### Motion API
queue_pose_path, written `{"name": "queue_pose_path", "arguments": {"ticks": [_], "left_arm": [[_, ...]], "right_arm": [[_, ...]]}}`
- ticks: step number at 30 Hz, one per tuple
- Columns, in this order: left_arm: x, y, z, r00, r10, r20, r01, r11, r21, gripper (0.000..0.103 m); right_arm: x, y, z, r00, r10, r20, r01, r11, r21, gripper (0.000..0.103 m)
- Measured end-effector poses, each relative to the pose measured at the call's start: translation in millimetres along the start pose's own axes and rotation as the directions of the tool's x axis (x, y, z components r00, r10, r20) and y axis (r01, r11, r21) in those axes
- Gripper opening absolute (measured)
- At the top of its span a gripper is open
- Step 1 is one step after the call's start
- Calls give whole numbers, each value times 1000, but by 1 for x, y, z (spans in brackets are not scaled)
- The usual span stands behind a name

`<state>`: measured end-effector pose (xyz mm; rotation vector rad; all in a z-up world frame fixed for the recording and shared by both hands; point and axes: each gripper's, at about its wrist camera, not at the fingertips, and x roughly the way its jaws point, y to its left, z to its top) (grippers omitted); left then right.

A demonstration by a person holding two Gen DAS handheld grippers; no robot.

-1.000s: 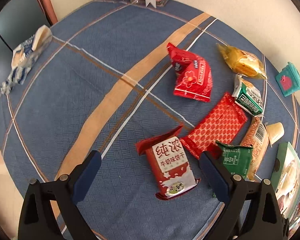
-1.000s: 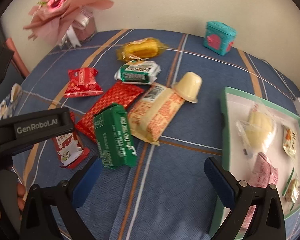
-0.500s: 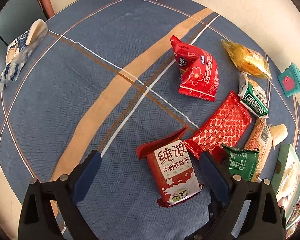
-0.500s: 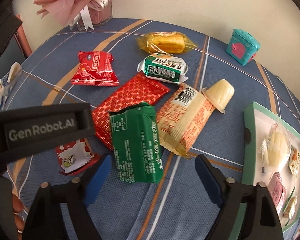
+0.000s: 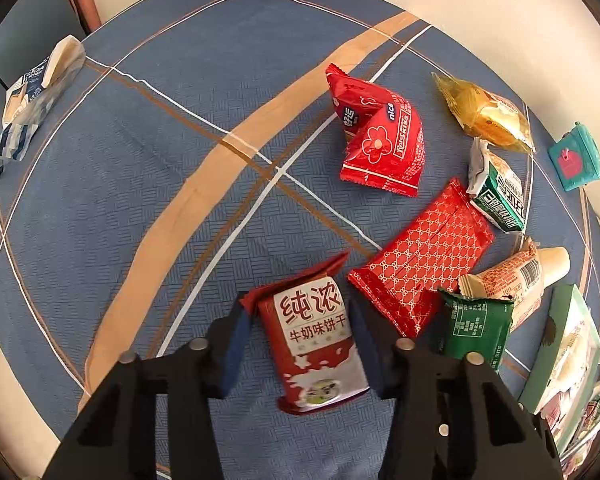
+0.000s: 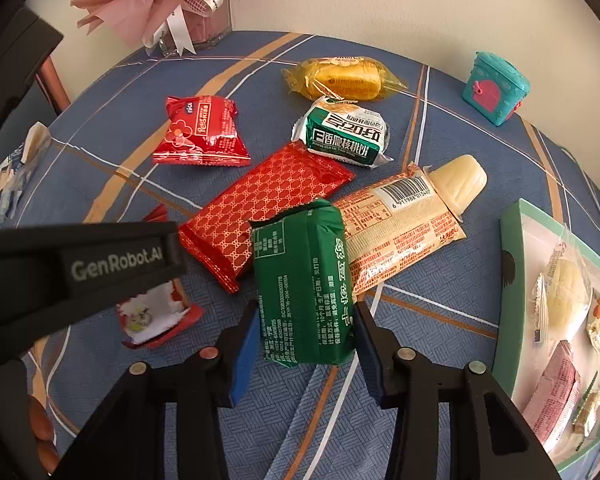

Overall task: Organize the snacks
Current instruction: 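Grasp the red milk biscuit pack with the left tool while the right tool grasps the green pack, then carry the red pack with the left tool while the right tool carries the green pack to the tray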

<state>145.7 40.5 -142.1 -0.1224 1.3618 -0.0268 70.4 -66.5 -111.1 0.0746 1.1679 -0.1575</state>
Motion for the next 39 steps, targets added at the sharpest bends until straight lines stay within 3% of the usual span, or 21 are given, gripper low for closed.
{"name": "queue_pose_path", "arguments": {"ticks": [16, 28, 39], "left_arm": [[-47, 4, 14, 996, -40, 85, 41, 999, -12, 41], [-87, 14, 7, 982, -66, 178, 68, 998, -7, 41], [-109, 1, 1, 967, -82, 241, 76, 996, 36, 41]], "right_arm": [[-32, -2, 0, 997, 54, 47, -54, 999, 2, 44], [-60, -9, 3, 992, 77, 99, -80, 996, 25, 44], [-74, -32, 0, 988, 69, 136, -82, 993, 86, 44]]}}
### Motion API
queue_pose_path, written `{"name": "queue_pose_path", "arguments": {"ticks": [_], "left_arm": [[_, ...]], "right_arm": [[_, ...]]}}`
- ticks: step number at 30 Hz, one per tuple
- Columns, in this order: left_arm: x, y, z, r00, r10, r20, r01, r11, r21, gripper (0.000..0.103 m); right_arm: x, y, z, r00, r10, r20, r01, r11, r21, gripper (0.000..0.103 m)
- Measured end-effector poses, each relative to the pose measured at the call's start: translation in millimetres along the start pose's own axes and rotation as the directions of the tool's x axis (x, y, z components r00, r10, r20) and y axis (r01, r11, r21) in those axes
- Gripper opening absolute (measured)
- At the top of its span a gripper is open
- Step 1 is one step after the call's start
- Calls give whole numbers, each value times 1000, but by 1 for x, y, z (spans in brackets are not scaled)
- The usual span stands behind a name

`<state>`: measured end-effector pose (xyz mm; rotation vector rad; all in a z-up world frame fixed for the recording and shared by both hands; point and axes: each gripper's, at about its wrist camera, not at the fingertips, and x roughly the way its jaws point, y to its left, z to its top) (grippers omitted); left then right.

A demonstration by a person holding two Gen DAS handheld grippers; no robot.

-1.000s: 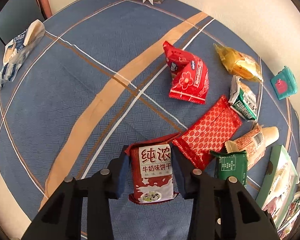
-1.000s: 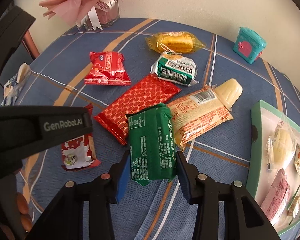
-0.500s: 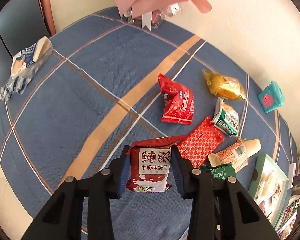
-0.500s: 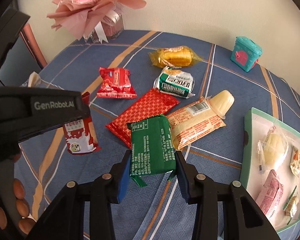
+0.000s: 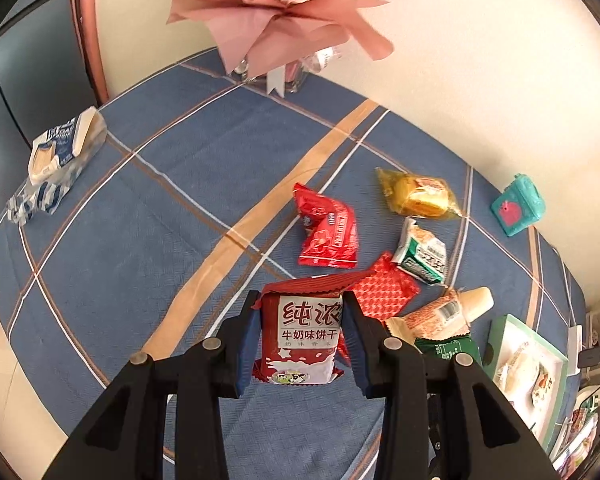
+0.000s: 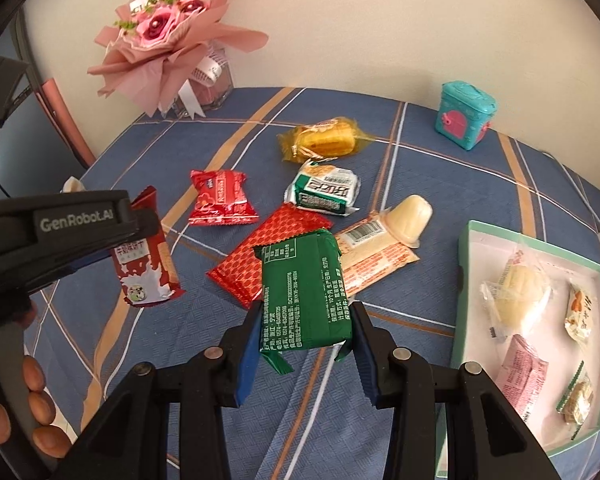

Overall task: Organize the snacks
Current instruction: 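Carry the red pack with the left tool while the right tool carries the green pack to the tray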

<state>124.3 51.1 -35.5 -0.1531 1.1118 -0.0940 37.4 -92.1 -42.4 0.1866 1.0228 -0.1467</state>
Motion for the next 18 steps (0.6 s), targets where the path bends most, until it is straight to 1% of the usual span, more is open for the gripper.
{"name": "queue_pose_path", "arguments": {"ticks": [4, 8, 14, 18], "left_arm": [[-7, -14, -3, 1000, -6, 14, 5, 999, 35, 41], [-10, -31, -9, 999, -32, 9, 31, 997, 76, 41], [-15, -63, -19, 995, -103, -15, 104, 985, 135, 41], [-20, -90, -30, 989, -148, -28, 151, 968, 198, 41]], "right_arm": [[-5, -14, 0, 1000, -8, 6, 8, 1000, 29, 44], [-11, -32, 1, 1000, -22, 13, 21, 997, 72, 44], [-21, -71, 0, 998, -54, 23, 49, 985, 168, 44], [-29, -102, -2, 996, -82, 36, 70, 967, 246, 44]]}}
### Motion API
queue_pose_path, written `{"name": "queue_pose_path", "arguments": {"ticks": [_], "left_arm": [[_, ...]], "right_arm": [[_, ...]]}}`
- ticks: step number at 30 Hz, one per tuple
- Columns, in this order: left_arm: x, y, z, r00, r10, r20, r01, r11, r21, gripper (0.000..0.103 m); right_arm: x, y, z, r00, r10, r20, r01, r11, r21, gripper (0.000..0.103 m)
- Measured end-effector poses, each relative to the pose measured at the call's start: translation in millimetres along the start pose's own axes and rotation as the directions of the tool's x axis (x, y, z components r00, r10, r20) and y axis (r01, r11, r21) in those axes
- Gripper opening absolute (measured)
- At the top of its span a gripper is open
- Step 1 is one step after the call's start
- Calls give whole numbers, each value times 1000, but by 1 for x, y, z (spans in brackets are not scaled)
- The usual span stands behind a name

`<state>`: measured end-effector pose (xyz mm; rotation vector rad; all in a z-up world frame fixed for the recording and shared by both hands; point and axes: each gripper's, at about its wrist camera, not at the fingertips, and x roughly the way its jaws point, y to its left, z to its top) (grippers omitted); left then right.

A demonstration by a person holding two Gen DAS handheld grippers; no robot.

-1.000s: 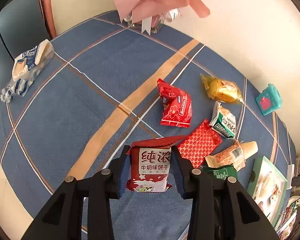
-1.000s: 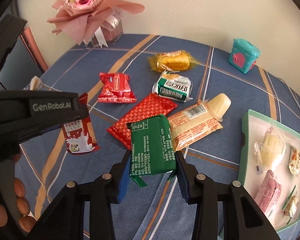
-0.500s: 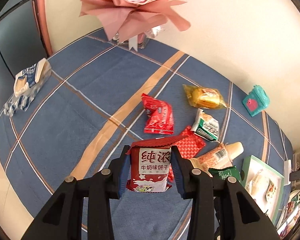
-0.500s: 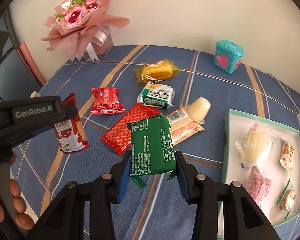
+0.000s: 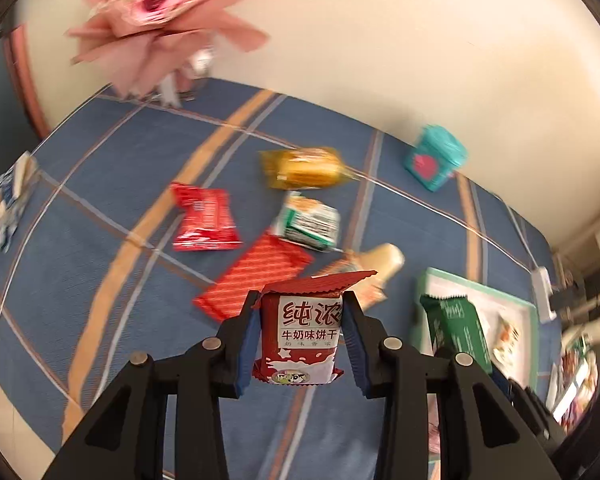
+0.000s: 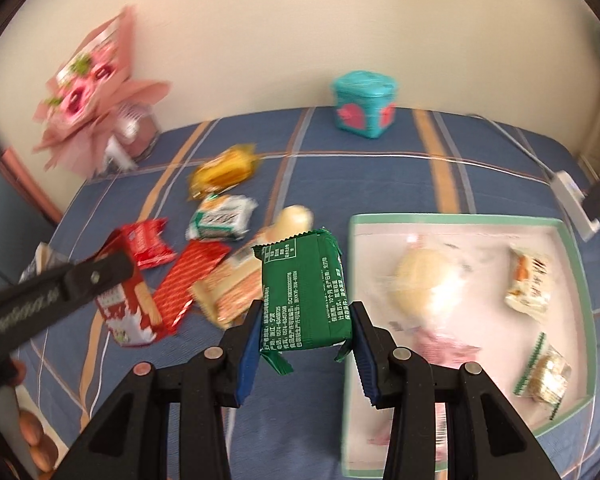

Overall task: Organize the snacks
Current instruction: 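Carry the red pack with the left tool while the right tool carries the green pack to the tray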

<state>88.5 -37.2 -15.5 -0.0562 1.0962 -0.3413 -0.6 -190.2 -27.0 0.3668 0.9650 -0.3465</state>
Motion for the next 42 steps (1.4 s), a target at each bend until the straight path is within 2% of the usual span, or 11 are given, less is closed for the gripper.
{"name": "queue_pose_path", "arguments": {"ticks": [10, 17, 35, 42], "left_arm": [[1, -76, -19, 996, -83, -30, 87, 981, 171, 41], [29, -111, -27, 988, -111, -104, 133, 965, 228, 41], [84, -151, -15, 993, -68, -100, 94, 955, 280, 41], [92, -171, -22, 987, -89, -131, 126, 941, 313, 41]], "right_arm": [[-12, -79, 6, 998, -66, 12, 63, 979, 194, 44], [-14, -118, 3, 995, -101, 6, 95, 955, 281, 44], [8, -146, -2, 995, -96, -38, 103, 931, 350, 44], [9, -158, -2, 995, -93, -43, 103, 917, 386, 44]]}}
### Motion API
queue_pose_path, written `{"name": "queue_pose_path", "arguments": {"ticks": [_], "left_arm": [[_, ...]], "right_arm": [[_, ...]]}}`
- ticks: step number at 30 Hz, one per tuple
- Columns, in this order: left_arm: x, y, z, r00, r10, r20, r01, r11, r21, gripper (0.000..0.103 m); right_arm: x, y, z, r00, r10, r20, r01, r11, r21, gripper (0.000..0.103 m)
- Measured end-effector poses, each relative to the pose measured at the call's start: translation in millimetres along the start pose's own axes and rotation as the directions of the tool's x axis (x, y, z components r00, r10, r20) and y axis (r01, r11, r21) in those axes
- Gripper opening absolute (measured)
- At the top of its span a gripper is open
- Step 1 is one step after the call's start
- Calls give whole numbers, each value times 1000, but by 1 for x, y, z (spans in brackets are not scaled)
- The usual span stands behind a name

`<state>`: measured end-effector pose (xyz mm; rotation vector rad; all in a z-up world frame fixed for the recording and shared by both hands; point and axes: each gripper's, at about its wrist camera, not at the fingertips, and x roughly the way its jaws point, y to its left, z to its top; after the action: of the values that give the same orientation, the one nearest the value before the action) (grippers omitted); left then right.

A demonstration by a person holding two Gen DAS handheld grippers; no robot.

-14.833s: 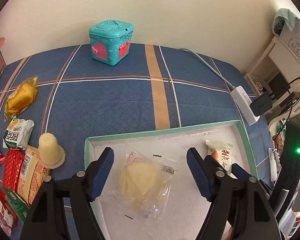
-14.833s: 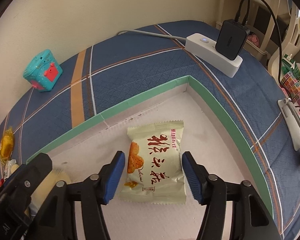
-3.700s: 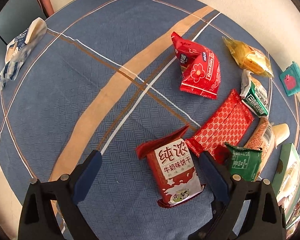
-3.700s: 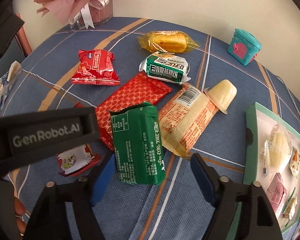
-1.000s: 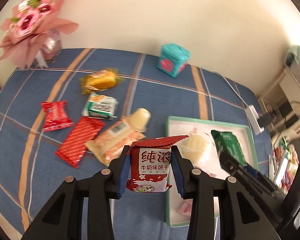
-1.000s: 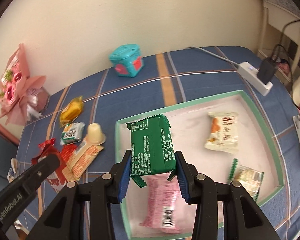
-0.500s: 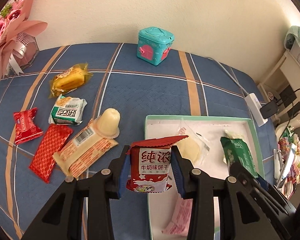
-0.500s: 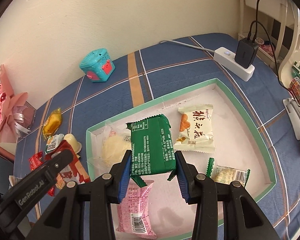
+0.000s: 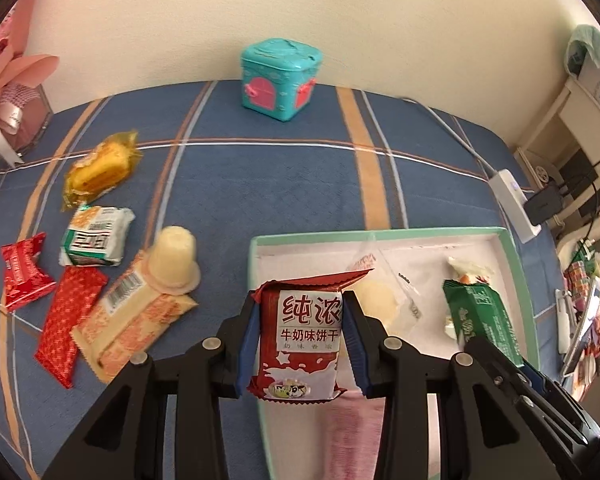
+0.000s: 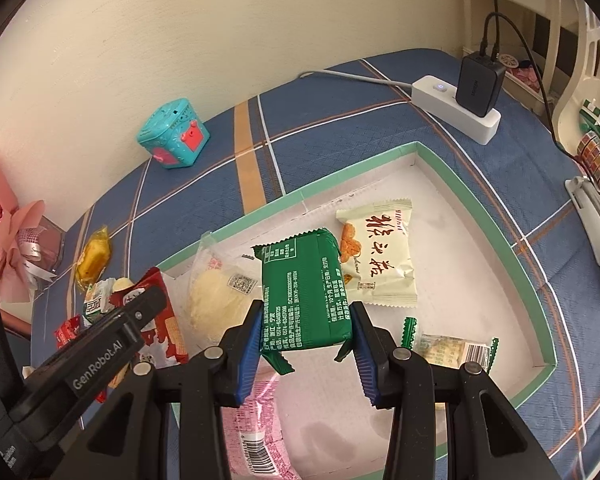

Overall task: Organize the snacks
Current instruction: 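Carry the red pack with the left tool while the right tool carries the green pack to the tray, then lower both held packs into the tray and open both tools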

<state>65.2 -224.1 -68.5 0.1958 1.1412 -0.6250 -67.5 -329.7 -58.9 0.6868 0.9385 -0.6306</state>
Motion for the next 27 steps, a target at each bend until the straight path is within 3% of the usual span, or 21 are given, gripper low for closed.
{"name": "queue_pose_path", "arguments": {"ticks": [12, 27], "left_arm": [[18, -25, -10, 998, -9, -62, 12, 998, 58, 41], [26, -16, -11, 996, -15, -90, 16, 1000, 14, 42]], "right_arm": [[9, -9, -1, 999, -29, -18, 30, 999, 17, 44], [40, -13, -14, 992, -57, -116, 58, 998, 12, 42]]}}
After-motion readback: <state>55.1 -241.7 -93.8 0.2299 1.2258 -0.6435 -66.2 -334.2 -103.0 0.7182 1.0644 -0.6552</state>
